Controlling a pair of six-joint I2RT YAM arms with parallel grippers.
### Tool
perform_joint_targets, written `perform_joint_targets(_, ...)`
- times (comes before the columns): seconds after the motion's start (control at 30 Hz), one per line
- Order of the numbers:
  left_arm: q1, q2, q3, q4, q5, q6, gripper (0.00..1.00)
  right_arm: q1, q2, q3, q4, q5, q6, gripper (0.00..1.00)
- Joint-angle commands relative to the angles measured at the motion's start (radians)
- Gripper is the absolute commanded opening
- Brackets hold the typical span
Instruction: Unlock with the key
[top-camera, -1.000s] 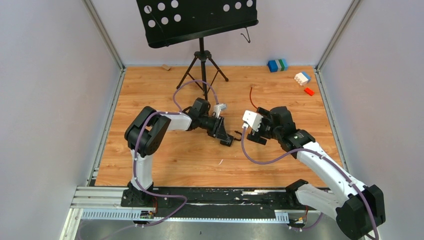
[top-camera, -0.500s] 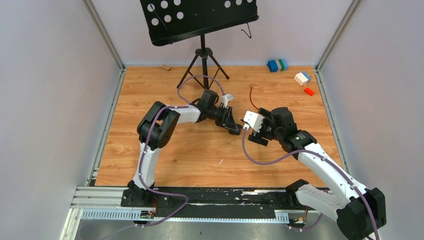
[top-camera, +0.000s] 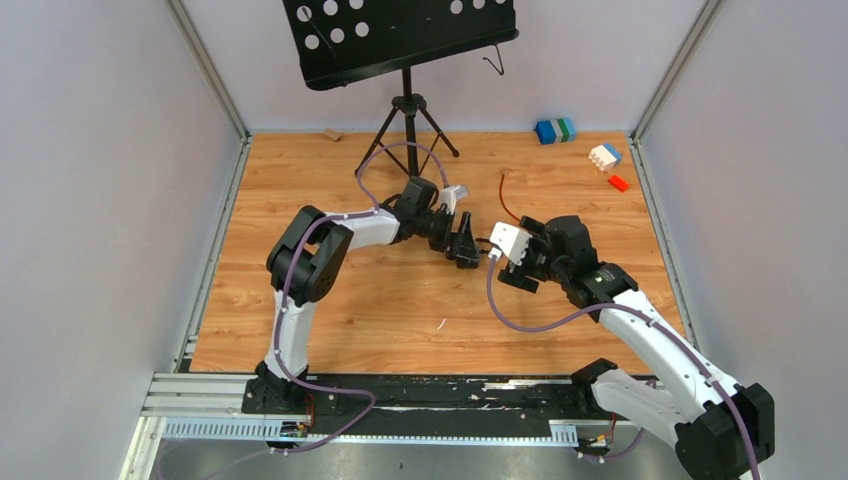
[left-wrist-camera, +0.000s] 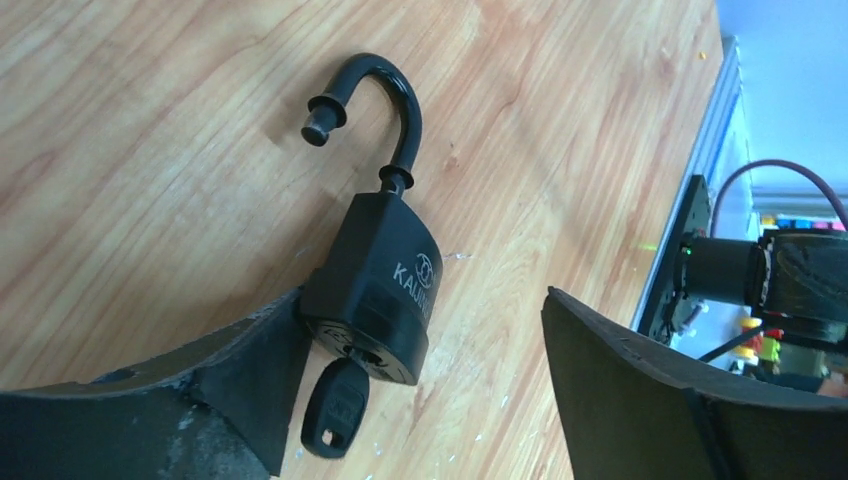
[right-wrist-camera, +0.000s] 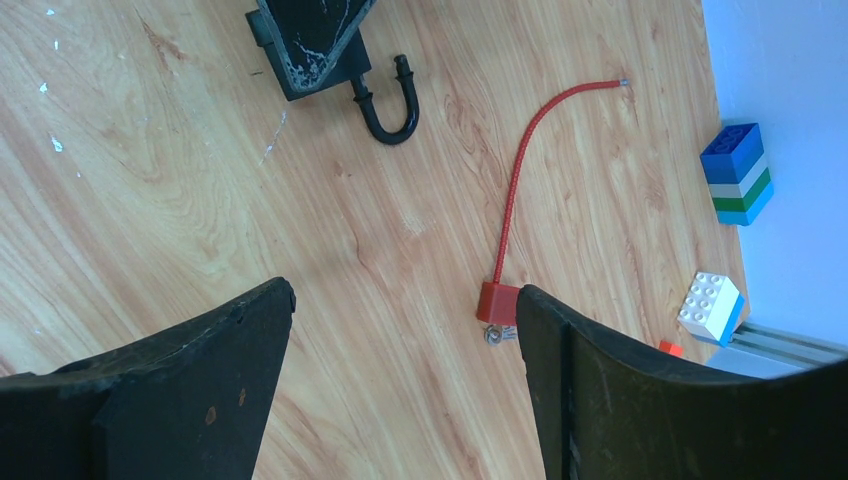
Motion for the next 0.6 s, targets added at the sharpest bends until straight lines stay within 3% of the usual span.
perform_joint_targets(0.0, 0.01, -0.099, -0.048, -0.113, -0.144, 0.102, 0.96, -0.004, -0.015, 0.006, 0.006, -0.007, 0.018, 0.83)
perform_joint_targets(0.07, 0.01, -0.139, -0.07, -0.133, -0.19, 0.135, 1.0, -0.005, -0.017, 0.008, 0.004, -0.007, 0.02, 0.83)
perform_joint_targets(0.3, 0.002, -0.286, -0.141, -0.212, -0.353, 0.313, 1.0, -0.005, -0.008, 0.04, 0.004, -0.01, 0.048, 0.84)
perform_joint_targets(0.47, 0.003, -0.441, -0.211, -0.237, -0.482, 0.467, 1.0, -0.005, 0.019, 0.1, 0.003, -0.001, 0.121, 0.98)
perform_joint_targets(0.57, 0.003, -0.568, -0.271, -0.229, -0.577, 0.577, 1.0, -0.004, 0.04, 0.124, 0.015, 0.018, 0.163, 1.0)
